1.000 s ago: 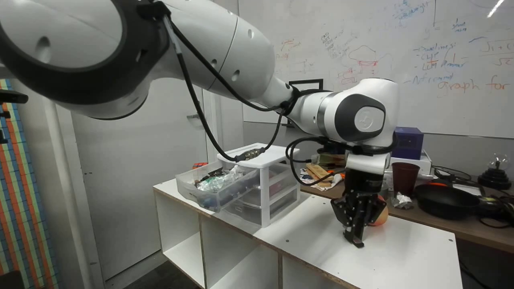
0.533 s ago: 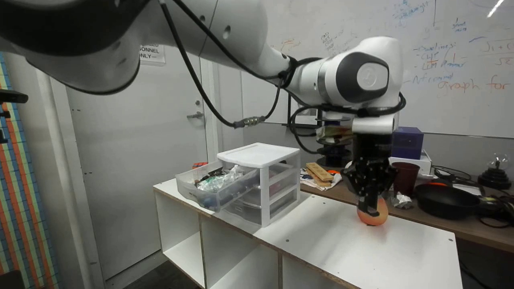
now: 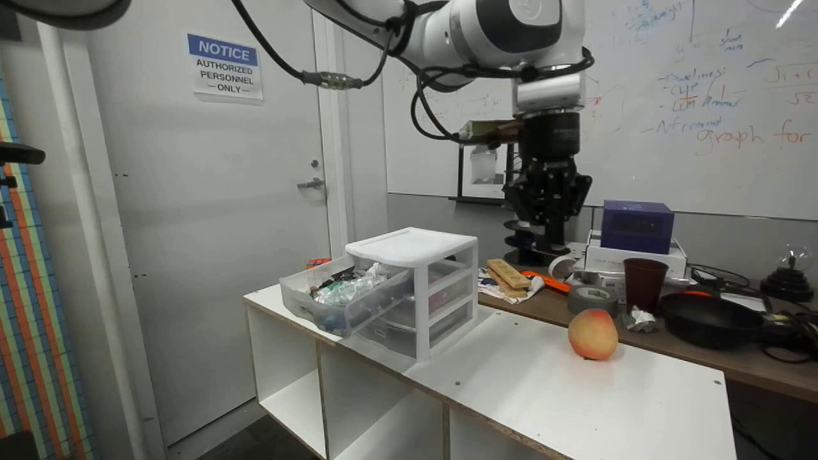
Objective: Pick up the plastic and the white object and put them inside the drawer.
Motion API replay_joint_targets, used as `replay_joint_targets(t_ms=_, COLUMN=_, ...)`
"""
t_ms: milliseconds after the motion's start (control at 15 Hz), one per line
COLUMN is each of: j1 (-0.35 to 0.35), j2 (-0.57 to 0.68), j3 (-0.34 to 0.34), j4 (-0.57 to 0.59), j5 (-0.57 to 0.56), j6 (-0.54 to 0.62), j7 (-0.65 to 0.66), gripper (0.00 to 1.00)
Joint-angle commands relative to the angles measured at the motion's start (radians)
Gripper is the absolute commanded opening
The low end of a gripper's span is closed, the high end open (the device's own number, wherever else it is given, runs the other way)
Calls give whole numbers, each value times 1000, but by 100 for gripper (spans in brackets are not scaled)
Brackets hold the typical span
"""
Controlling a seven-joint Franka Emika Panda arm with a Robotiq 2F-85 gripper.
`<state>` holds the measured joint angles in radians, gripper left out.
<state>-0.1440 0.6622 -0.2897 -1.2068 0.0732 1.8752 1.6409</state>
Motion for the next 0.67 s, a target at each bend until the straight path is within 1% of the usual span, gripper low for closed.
replay_joint_targets(t_ms=0, j1=72, j2=-182, j3=5, j4=-242, j5=-79, j6=40, j7=-108, gripper=5)
replay_joint_targets(t_ms=67, j1=90, j2=-214, j3=7, j4=-289, j5=-101, j6=48, j7=-135, gripper=5)
replay_joint_targets(t_ms=133, j1=87, j2=-246, j3=35, j4=-330, j5=-137, j6=51, j7=-156, gripper=5)
replay_joint_targets(t_ms=333, j1=126, j2=-343, j3=64, j4=-474, j5=-223, j6=83, j7=-217, gripper=5)
replay_joint_targets(t_ms=600, j1=163, j2=-469, j3=121, j4=-677, j5=-316, j6=147, j7=-290, gripper=5)
